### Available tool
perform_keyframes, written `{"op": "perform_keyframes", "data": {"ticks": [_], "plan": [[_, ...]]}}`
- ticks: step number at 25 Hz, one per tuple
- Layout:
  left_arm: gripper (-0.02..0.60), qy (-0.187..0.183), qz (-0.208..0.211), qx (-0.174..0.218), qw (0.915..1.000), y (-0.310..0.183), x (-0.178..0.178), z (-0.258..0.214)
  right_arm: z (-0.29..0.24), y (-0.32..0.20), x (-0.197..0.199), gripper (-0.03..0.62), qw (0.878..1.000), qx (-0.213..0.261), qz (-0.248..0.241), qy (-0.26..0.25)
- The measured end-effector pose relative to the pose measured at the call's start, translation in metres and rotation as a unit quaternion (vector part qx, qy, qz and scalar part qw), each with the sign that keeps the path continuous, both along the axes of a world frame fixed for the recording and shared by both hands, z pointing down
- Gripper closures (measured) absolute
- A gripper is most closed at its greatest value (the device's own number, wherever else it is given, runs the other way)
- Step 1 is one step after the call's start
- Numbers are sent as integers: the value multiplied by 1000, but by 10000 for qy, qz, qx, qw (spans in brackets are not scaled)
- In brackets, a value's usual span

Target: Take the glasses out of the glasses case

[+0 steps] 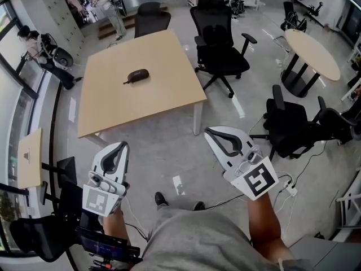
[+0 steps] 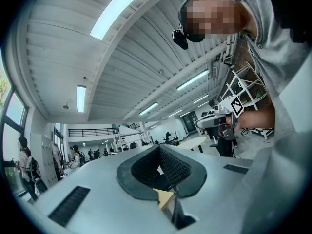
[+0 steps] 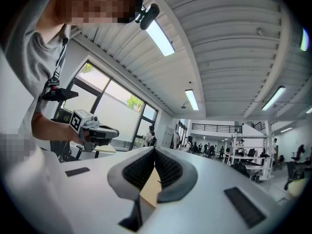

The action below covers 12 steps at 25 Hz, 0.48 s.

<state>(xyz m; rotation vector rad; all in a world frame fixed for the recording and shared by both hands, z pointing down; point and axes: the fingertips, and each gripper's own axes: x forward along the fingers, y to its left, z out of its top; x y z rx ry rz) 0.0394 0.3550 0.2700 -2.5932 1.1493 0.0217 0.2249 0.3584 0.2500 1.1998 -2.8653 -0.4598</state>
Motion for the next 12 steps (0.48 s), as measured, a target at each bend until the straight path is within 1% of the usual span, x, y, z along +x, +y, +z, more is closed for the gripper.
{"op": "perform_keyframes", "data": {"ticks": [12], "plan": [[576,-3,33,14,10000,5,0,0,3,3,1,586,10000,-49,45,-18]]}}
